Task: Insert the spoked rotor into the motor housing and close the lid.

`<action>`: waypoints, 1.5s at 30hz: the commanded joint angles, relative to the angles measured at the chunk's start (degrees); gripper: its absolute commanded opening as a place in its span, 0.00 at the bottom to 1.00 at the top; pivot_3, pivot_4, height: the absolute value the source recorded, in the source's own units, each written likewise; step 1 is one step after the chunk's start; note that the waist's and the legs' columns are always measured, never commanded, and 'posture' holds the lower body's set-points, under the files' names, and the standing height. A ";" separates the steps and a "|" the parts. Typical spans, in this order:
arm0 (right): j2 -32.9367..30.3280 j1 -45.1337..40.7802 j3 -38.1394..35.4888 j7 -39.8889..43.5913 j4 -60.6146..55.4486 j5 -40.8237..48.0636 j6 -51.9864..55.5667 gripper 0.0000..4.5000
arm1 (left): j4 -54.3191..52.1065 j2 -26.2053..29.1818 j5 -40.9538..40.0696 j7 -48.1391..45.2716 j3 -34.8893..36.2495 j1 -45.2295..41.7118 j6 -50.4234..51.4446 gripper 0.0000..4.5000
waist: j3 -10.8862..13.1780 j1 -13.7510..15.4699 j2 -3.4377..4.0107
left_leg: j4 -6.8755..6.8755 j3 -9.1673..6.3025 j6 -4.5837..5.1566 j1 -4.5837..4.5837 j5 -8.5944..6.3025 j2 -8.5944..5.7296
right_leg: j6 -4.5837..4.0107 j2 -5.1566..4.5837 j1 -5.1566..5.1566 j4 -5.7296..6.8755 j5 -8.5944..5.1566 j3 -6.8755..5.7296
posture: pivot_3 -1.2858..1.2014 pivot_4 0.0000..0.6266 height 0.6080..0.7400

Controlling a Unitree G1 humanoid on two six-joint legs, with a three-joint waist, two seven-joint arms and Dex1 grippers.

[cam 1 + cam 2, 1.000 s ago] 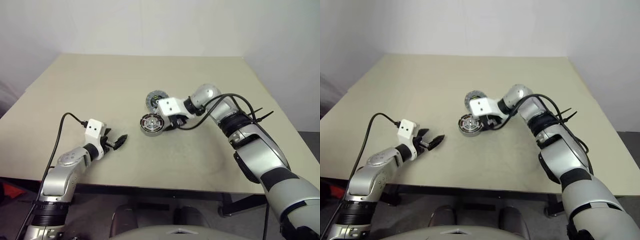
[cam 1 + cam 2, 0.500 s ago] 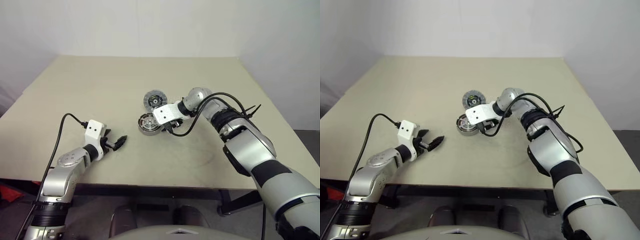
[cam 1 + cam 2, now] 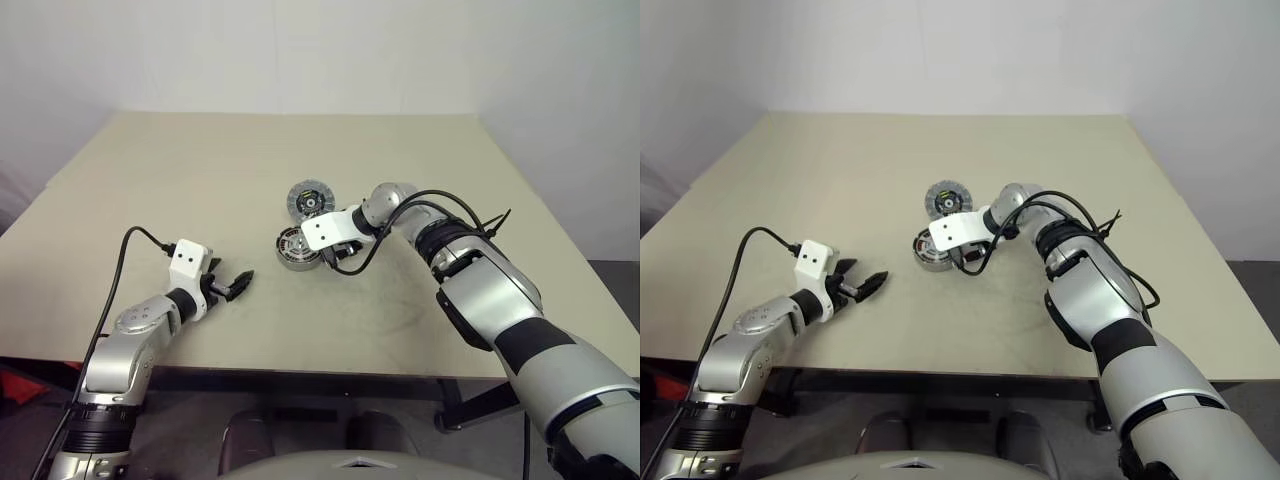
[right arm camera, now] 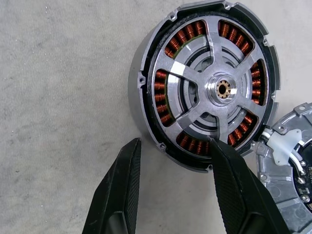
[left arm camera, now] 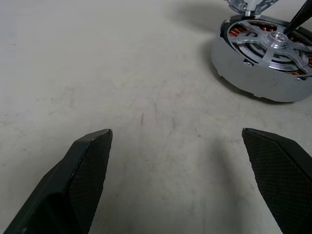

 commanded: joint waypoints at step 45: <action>0.39 7.91 -8.11 14.81 -22.07 10.75 21.08 0.43 | -1.43 -0.28 0.24 0.87 1.17 0.10 -0.95 1.00 | 0.01 0.10 0.01 | 0.01 0.00 0.03 0.03 -0.02 0.04 | -0.03 0.02 0.00 0.00 -0.02 -0.02 | 0.52 0.00 1.00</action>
